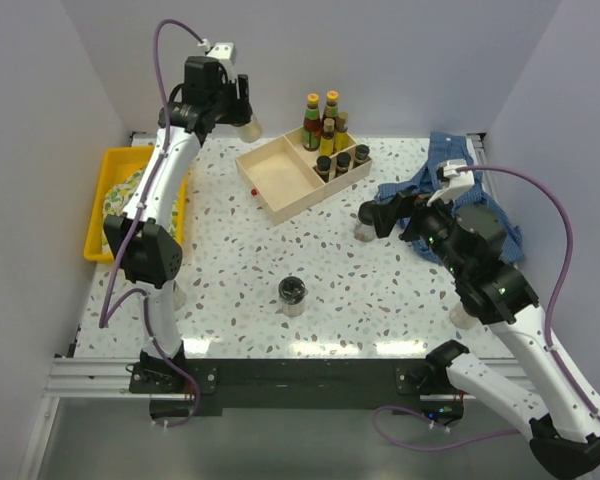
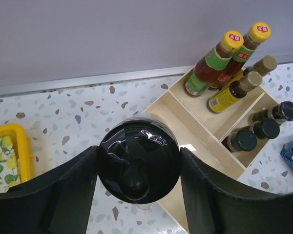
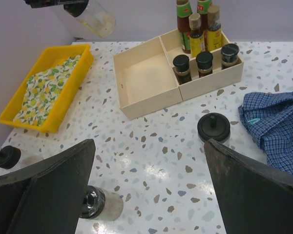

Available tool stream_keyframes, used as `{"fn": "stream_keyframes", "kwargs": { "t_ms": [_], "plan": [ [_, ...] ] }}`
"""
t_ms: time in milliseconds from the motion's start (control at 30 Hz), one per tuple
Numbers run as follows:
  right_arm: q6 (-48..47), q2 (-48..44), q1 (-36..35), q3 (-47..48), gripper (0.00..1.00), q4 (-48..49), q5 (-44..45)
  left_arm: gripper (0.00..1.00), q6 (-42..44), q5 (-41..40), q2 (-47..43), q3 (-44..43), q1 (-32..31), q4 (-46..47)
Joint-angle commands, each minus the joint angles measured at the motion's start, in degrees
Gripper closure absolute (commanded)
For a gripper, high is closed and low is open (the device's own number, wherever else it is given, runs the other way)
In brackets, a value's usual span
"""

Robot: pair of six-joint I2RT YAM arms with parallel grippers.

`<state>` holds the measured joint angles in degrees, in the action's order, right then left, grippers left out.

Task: Organize the condiment bottles
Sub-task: Pick up the bottle from the center of the board, then place the bottle in the storage box.

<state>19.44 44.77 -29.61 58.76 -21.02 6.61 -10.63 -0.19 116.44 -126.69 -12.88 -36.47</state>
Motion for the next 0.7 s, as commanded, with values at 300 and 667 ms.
{"fn": "stream_keyframes", "kwargs": {
  "t_ms": [300,667],
  "plan": [
    [0.1,0.2,0.0,-1.6,0.02,7.0,2.1,1.00,-0.3,4.8,11.6,-0.5,-3.5,12.3],
    [-2.6,4.7,0.1,0.0,0.01,9.4,4.2,0.84,-1.1,3.5,20.2,-2.0,-4.3,19.8]
  ]
}}
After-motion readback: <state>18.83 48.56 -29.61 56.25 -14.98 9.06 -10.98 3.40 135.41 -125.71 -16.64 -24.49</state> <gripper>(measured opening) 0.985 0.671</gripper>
